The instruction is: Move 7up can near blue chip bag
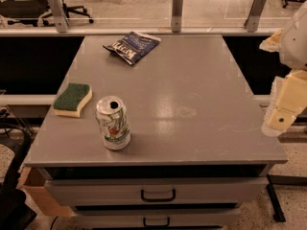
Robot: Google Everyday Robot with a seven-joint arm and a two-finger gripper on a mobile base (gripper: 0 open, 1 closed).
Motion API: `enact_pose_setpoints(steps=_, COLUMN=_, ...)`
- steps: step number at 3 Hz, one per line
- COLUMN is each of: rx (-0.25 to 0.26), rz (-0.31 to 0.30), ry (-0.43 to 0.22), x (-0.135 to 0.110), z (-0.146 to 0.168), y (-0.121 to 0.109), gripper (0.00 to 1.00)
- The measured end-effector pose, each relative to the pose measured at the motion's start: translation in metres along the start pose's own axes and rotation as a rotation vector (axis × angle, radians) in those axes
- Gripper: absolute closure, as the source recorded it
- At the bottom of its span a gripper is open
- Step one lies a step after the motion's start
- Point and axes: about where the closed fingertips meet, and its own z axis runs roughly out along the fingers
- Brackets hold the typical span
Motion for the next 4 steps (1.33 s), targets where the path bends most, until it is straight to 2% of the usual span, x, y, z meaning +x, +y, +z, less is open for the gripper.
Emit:
enact_pose_setpoints(steps=2, rx=0.006, rz=-0.001, ry=-0.022, x=-0.002, z=-0.001, y=0.0, gripper=0.0)
enact_pose_setpoints(steps=3, rx=-0.009, rz=0.006, ry=-0.133, x=-0.015, z=0.014, y=0.003, gripper=0.0)
enact_pose_setpoints(steps=4, rx=-0.049, rz=0.016, ry=-0.313, x=-0.023, z=0.054, y=0.004, gripper=0.0)
